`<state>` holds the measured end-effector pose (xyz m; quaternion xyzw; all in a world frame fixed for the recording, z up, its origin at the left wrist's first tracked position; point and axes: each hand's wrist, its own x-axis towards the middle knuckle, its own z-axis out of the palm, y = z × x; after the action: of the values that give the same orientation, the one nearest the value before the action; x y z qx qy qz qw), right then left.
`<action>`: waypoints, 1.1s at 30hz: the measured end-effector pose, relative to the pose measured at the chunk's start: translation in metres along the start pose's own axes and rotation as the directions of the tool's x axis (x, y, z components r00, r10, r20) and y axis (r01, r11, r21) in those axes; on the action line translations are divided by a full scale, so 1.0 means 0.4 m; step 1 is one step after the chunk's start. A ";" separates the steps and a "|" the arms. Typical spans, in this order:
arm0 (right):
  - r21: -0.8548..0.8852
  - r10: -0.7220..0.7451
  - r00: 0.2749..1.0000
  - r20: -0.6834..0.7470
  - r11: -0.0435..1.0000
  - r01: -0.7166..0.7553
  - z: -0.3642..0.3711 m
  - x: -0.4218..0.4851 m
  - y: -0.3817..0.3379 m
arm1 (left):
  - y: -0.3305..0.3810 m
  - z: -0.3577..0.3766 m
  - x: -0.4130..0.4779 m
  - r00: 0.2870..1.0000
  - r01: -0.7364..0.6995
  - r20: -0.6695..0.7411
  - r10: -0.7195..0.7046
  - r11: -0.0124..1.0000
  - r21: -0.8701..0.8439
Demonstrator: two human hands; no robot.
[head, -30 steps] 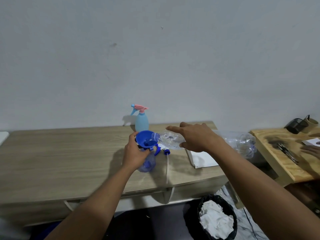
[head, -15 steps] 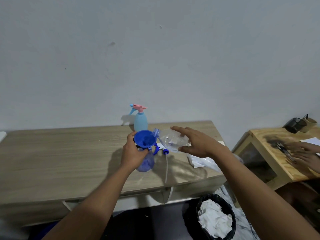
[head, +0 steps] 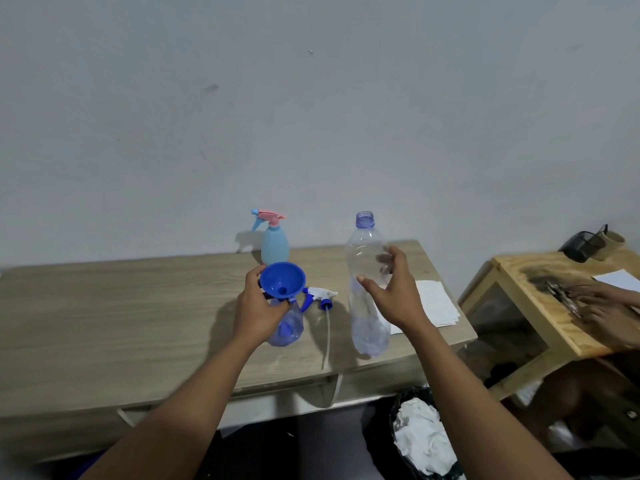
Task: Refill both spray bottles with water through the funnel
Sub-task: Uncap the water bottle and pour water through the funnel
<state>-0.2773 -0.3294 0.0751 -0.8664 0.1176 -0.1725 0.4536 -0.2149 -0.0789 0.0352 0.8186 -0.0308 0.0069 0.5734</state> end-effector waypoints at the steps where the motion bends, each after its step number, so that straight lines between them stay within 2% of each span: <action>1: 0.007 0.002 1.000 -0.017 1.000 -0.002 0.007 -0.002 0.002 | 0.000 0.000 0.000 1.000 0.002 0.001 -0.002 1.000 0.000; 14: 0.181 0.076 0.990 -0.120 0.982 -0.054 0.061 -0.024 0.034 | 0.001 -0.006 -0.005 0.999 -0.030 0.032 0.031 0.999 -0.013; 17: 0.235 0.121 0.959 -0.255 0.970 -0.060 0.089 -0.073 0.033 | -0.013 -0.007 -0.004 0.999 -0.005 0.041 0.005 1.000 -0.007; 19: 0.240 0.084 0.923 -0.376 0.971 0.009 0.120 -0.121 0.027 | -0.027 -0.008 -0.002 0.999 0.019 0.040 -0.019 1.000 0.010; 21: 0.206 0.013 0.909 -0.416 0.975 0.081 0.156 -0.162 0.019 | -0.040 -0.006 -0.001 0.998 0.047 0.035 -0.047 0.999 0.021; 23: 0.191 -0.050 0.937 -0.345 0.974 0.122 0.191 -0.178 0.013 | -0.050 -0.002 0.002 0.997 0.065 0.043 -0.066 0.997 0.033; 27: 0.206 -0.125 0.989 -0.074 0.969 0.138 0.242 -0.148 -0.027 | -0.065 0.009 0.014 0.991 0.104 0.069 -0.113 0.987 0.123; 30: 0.189 -0.130 0.983 0.126 0.976 0.105 0.267 -0.104 -0.070 | -0.075 0.013 0.027 0.984 0.138 0.086 -0.153 0.978 0.157; 33: 0.178 -0.119 0.964 0.238 0.981 0.077 0.292 -0.068 -0.105 | -0.084 0.012 0.028 0.985 0.145 0.067 -0.158 0.975 0.169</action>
<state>-0.2528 -0.2089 0.0429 -0.8448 0.0021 -0.0947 0.5266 -0.2019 -0.0724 0.0027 0.8626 0.0095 -0.0670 0.5013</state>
